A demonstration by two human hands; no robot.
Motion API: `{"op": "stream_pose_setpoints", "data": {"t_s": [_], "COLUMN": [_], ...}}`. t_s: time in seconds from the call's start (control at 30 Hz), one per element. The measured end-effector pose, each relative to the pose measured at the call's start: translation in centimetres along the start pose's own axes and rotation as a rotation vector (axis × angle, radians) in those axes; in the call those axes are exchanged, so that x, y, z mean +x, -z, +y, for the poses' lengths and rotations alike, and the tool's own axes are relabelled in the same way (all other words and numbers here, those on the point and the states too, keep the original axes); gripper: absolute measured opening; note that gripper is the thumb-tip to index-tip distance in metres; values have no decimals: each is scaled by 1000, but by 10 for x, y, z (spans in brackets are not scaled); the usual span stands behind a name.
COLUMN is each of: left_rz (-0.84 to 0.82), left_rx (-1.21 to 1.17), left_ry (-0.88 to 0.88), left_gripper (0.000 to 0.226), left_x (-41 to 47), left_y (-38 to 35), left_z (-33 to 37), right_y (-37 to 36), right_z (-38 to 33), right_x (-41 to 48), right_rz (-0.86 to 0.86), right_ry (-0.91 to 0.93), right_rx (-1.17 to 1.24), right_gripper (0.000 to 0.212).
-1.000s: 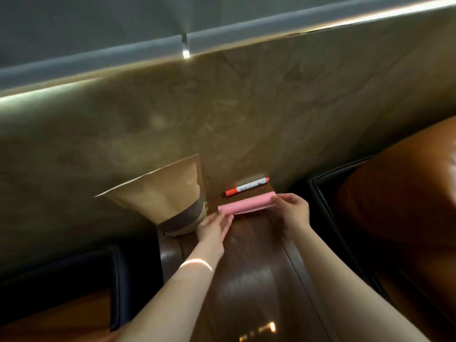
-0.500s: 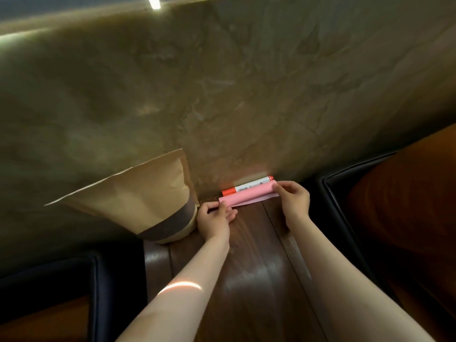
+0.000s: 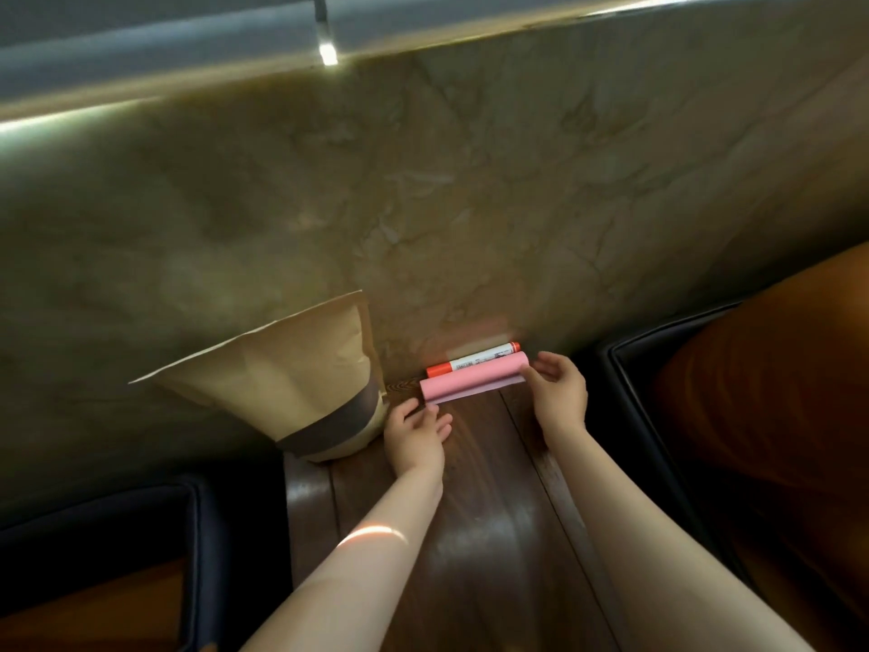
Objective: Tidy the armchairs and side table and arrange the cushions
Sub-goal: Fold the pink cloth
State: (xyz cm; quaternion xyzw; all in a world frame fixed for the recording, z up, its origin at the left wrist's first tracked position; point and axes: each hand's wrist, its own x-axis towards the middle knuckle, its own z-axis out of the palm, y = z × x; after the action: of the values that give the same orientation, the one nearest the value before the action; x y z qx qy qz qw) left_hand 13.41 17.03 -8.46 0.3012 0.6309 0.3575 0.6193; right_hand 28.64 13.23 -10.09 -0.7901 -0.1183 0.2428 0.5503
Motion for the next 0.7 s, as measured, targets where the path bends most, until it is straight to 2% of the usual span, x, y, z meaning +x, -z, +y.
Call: {"op": "stream_pose_setpoints", "data": {"t_s": [0.13, 0.27, 0.47, 0.7], "left_rz": [-17, -73, -182, -297], "left_rx": [24, 113, 383, 714], "left_ry": [35, -39, -273, -594], "left_gripper": [30, 22, 18, 27], "left_x": [-16, -35, -65, -120], "left_y": [17, 33, 56, 103], "left_z": [-2, 9, 47, 71], "right_y": [8, 19, 36, 72], "right_z": [-4, -20, -56, -93], "right_x": [-22, -44, -89, -174], "right_rz": [-19, -85, -192, -282], "right_ry": [23, 56, 180, 454], "right_rx": [-48, -126, -238, -468], "right_gripper": [37, 35, 37, 33]}}
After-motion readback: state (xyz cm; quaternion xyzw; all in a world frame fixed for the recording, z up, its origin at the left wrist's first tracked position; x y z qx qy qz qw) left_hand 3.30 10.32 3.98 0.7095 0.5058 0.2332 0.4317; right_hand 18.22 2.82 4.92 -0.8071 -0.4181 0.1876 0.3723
